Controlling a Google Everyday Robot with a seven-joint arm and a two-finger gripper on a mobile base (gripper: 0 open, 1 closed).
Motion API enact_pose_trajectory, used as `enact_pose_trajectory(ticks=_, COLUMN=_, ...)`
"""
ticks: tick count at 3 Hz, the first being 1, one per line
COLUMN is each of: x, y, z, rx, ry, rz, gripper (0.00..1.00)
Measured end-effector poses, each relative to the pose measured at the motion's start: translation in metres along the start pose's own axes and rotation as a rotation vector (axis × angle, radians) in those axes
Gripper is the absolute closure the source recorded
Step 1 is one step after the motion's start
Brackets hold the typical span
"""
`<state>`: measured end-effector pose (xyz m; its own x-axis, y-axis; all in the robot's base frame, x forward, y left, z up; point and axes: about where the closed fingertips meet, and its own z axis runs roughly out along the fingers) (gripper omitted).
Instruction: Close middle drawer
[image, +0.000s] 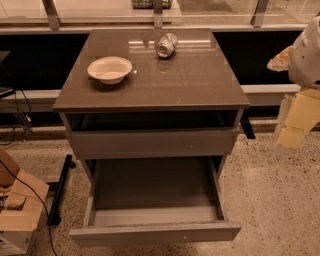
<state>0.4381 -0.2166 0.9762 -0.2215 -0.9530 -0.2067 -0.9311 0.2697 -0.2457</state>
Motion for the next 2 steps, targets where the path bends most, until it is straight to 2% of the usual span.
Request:
enact_pose_trajectory(ticks=1, x=0.0, y=0.0, z=0.0, rx=0.0, ry=0.0, rz=0.0, gripper=0.0)
enact_pose_trajectory(ticks=2, x=-0.001, y=-0.0005, z=-0.0018, rx=0.008, ry=-0.002, rz=-0.001, gripper=0.12)
